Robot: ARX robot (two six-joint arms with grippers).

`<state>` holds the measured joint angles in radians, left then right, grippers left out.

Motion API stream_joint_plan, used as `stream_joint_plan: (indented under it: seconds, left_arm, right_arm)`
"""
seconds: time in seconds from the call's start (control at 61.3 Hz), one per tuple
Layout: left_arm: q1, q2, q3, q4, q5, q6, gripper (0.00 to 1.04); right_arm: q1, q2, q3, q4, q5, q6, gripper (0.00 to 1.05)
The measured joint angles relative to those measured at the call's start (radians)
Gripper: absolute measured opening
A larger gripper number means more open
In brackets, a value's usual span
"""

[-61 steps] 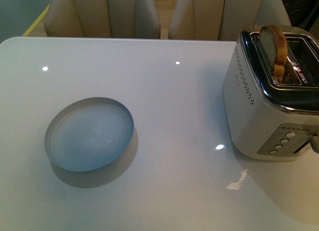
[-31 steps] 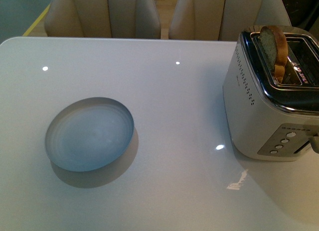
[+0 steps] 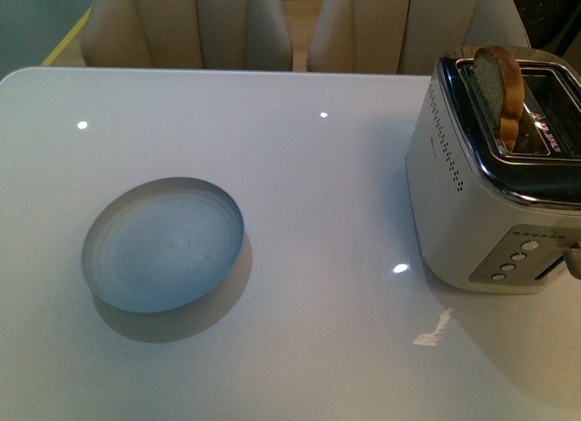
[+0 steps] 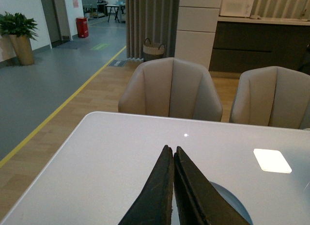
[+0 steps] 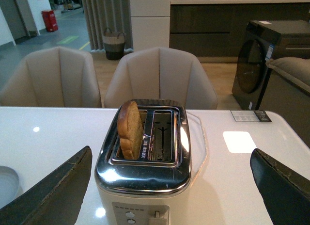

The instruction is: Left arm holds plate, right arm toasts bread

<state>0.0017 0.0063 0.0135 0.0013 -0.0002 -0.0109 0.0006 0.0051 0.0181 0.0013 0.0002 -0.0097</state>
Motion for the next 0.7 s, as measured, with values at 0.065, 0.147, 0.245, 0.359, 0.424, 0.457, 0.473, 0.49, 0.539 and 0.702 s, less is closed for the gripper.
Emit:
stream_joint_plan:
  seconds: [0.065, 0.147, 0.245, 0.359, 0.424, 0.457, 0.473, 0.49, 0.539, 0.702]
  left_arm:
    - [0.000, 0.000, 0.000, 0.000, 0.000, 0.000, 0.25]
    - [0.000, 0.000, 0.000, 0.000, 0.000, 0.000, 0.41]
    - [0.000, 0.000, 0.000, 0.000, 0.000, 0.000, 0.59]
    - [0.000, 0.000, 0.000, 0.000, 0.000, 0.000, 0.80]
    - [0.000, 0.000, 0.000, 0.000, 0.000, 0.000, 0.92]
    - [0.000, 0.000, 0.000, 0.000, 0.000, 0.000, 0.98]
    - [0.000, 0.000, 0.000, 0.000, 0.000, 0.002, 0.99]
    - [0.000, 0.000, 0.000, 0.000, 0.000, 0.002, 0.98]
    - [0.000, 0.000, 0.000, 0.000, 0.000, 0.002, 0.97]
    - [0.000, 0.000, 0.000, 0.000, 0.000, 0.002, 0.97]
  right_arm:
    - [0.000, 0.000, 0.000, 0.000, 0.000, 0.000, 0.96]
    - [0.000, 0.000, 0.000, 0.000, 0.000, 0.000, 0.96]
    - [0.000, 0.000, 0.000, 0.000, 0.000, 0.000, 0.96]
    - [0.000, 0.000, 0.000, 0.000, 0.000, 0.000, 0.96]
    - [0.000, 0.000, 0.000, 0.000, 0.000, 0.000, 0.96]
    - [0.000, 0.000, 0.000, 0.000, 0.000, 0.000, 0.96]
    - [0.000, 0.000, 0.000, 0.000, 0.000, 0.000, 0.96]
    - [0.000, 0.000, 0.000, 0.000, 0.000, 0.000, 0.96]
    - [0.000, 0.000, 0.000, 0.000, 0.000, 0.000, 0.96]
    - [0.000, 0.000, 0.000, 0.000, 0.000, 0.000, 0.96]
